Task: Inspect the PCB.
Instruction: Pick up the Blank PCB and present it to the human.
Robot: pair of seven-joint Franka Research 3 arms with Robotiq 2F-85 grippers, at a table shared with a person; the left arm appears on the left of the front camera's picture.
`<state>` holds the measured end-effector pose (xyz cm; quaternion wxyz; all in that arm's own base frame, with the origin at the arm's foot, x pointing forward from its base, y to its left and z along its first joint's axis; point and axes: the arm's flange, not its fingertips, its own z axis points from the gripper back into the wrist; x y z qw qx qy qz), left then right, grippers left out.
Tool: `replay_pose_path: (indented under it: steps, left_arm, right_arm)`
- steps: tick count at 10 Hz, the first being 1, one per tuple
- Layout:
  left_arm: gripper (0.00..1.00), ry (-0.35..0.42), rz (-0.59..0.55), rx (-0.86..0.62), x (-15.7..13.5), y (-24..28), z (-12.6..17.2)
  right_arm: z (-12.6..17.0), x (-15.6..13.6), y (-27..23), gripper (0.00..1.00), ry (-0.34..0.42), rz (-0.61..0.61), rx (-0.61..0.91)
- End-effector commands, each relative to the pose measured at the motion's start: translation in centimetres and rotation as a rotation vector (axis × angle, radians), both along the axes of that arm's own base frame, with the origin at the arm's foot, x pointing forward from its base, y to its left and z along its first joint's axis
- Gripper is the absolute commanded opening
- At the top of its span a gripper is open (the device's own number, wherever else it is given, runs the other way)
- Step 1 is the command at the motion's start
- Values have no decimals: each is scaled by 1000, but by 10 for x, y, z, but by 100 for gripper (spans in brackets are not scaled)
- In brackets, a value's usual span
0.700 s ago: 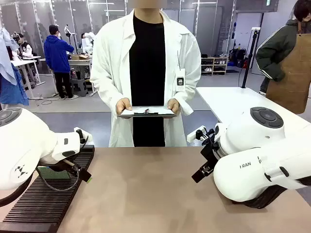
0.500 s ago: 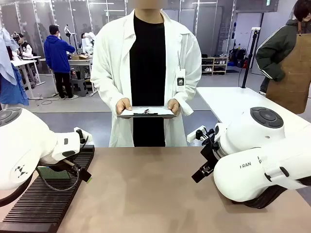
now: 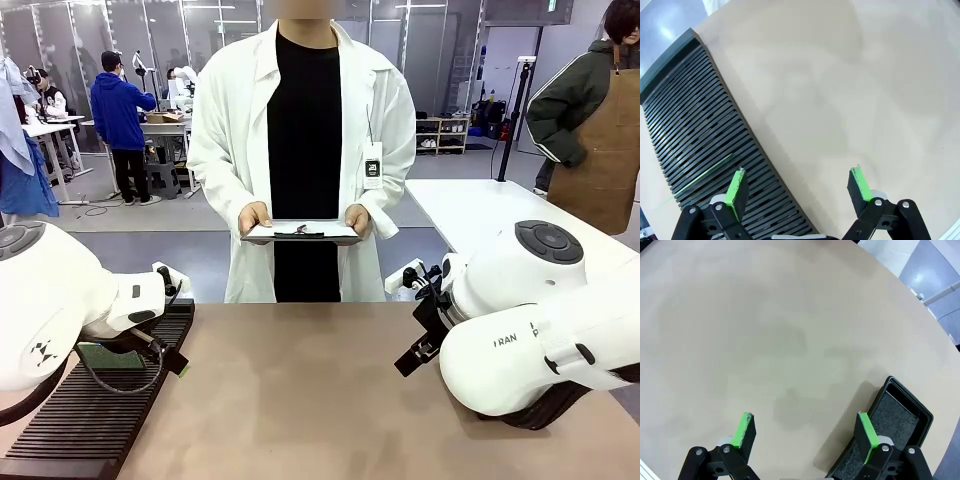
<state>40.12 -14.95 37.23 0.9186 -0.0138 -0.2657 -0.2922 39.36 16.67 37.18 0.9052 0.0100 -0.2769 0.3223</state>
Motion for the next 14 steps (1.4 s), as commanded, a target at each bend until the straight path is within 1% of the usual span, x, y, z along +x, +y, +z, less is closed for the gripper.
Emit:
replay_pose_path:
  steps: [1,4,5,7,8,9,10,11,12,13,14]
  left_arm:
    - [100,0,0,0,0,0,0]
    - [100,0,0,0,0,0,0]
    - [100,1,-1,-9,2,2,14]
    - [100,40,-18,-49,-1,7,38]
    - [100,86,-31,-99,-3,12,53]
    - [100,139,-50,-128,-7,19,67]
    - [100,202,-77,-241,-11,33,81]
    - [100,276,-97,-387,-17,49,87]
    - [100,333,-83,-490,-24,71,89]
    - [100,333,-94,-634,-35,95,92]
    - [100,340,-88,-740,-50,121,90]
  right_arm:
    - [0,0,0,100,0,-1,1]
    - [0,0,0,100,0,0,0]
    - [15,2,-1,100,5,4,8]
    - [46,8,-6,100,81,9,56]
    - [63,9,-12,100,131,10,108]
    - [80,7,-19,100,207,18,186]
    - [96,4,-34,100,298,20,293]
    - [104,1,-53,100,380,10,408]
    - [107,-5,-74,100,430,-1,513]
    - [107,-12,-96,100,458,-13,643]
    - [101,-22,-120,100,523,-6,798]
